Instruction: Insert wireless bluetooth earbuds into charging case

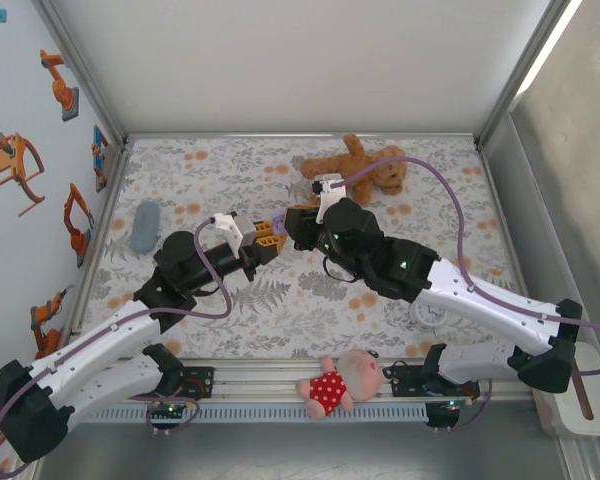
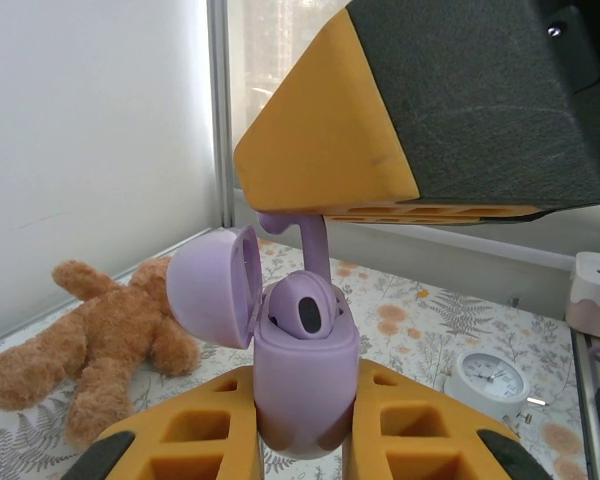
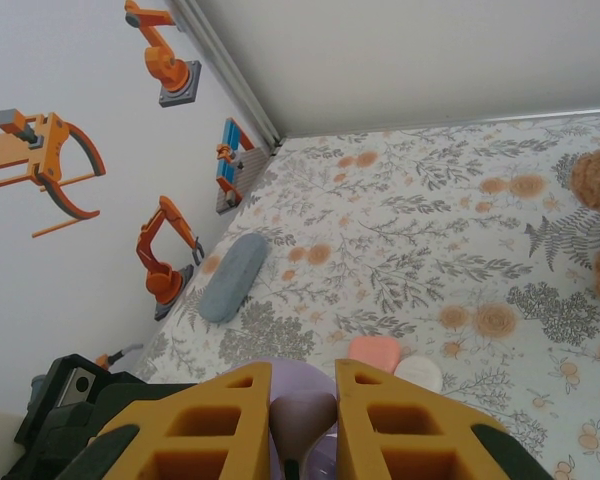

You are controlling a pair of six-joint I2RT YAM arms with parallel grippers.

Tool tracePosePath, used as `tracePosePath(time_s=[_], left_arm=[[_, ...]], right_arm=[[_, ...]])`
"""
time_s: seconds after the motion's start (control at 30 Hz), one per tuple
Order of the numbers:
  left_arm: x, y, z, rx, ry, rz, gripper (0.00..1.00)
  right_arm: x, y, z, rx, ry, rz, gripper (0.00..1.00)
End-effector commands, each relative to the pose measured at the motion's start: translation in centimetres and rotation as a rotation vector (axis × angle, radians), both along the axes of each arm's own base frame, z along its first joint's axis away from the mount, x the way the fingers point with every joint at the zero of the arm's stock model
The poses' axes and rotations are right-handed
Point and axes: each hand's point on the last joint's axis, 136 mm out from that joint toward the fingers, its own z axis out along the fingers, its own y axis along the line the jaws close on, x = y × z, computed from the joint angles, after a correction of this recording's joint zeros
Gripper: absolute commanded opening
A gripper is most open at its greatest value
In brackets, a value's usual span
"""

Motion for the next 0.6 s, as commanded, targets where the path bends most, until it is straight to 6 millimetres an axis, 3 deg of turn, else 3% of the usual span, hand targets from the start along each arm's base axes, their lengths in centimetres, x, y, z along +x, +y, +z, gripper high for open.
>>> tracePosePath(time_s=[0.0, 0.57], left_arm=[[-0.36, 0.10, 2.19, -0.053, -0.044, -0.009, 0.00], [-0.07, 0.18, 2.25, -0.055, -0.045, 0.009, 0.00]], right_arm=[[0.22, 0.10, -0.65, -0.014, -0.004, -0.017, 0.19], [-0.68, 0.30, -1.26, 0.004, 0.041, 0.012, 0.20]])
